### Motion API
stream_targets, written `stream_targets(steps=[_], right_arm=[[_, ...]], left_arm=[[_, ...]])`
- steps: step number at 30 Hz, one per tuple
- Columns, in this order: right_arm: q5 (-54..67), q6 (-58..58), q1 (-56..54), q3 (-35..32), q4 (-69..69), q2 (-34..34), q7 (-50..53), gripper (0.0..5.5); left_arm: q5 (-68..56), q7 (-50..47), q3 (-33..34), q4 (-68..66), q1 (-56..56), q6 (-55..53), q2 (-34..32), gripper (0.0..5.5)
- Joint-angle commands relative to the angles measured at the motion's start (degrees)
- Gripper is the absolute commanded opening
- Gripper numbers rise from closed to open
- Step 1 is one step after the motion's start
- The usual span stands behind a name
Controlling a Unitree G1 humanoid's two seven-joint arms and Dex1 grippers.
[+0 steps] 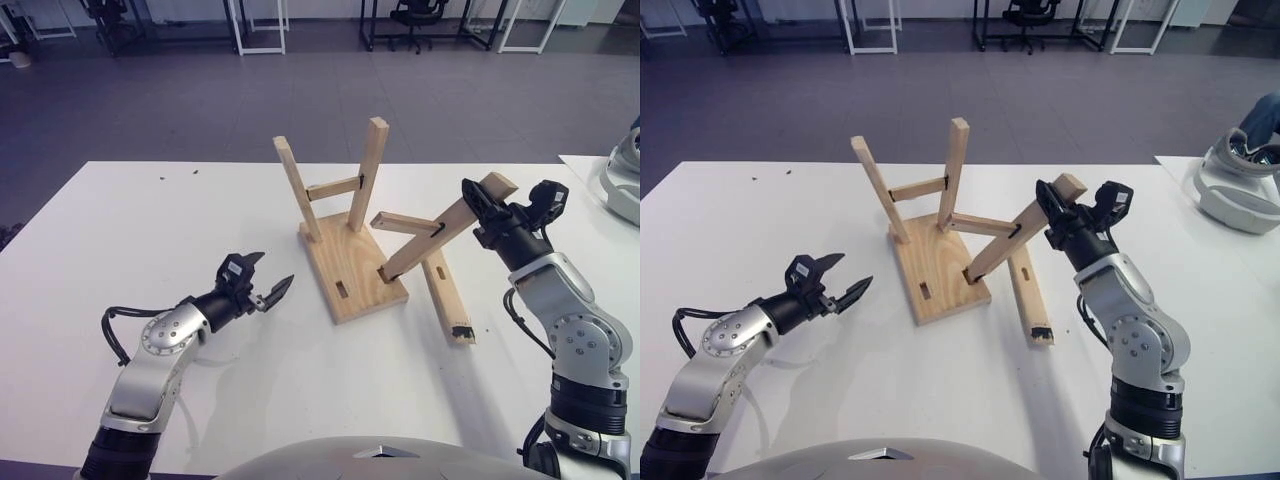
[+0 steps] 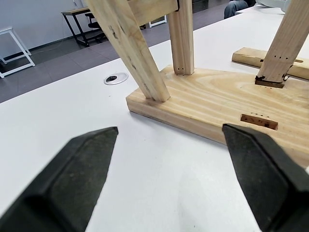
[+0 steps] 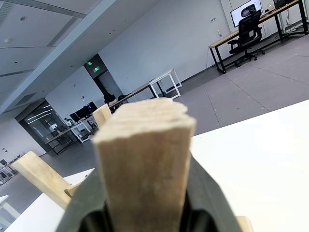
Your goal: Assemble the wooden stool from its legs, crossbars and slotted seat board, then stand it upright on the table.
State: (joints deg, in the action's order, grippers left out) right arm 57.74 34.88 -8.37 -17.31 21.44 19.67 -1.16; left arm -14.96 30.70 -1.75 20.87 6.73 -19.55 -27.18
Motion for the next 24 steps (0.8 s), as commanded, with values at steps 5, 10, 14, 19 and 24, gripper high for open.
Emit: stream_targets(steps=[5, 10, 14, 19, 24], right_arm=[[0.4, 1.9, 1.2, 0.2, 0.5, -1.5, 0.0, 1.03], [-8.3, 1.7, 2.0, 3.9, 0.0, 1.7, -0.7, 1.03], [-15.7, 3.0, 2.7, 10.9, 2.2, 5.7, -2.8, 1.06], [-18.2, 10.3, 5.6, 18.6, 0.5, 7.5, -4.0, 1.05], [-20.1, 10.4, 8.6, 20.0, -6.3, 7.1, -4.7, 1.05]], left_arm=[[1.2, 0.1, -0.6, -0.4, -0.6, 0.3, -0.3, 3.98], [1.4, 0.0, -0.6, -0.6, -0.6, 0.2, -0.5, 3.98], [1.8, -0.1, -0.7, -0.6, -0.5, 0.0, -0.5, 3.98], [2.8, -0.1, -1.1, -0.8, -0.3, -0.1, -0.2, 3.98], [3.7, -0.3, -1.9, -1.5, -0.7, 0.0, 0.0, 3.98]])
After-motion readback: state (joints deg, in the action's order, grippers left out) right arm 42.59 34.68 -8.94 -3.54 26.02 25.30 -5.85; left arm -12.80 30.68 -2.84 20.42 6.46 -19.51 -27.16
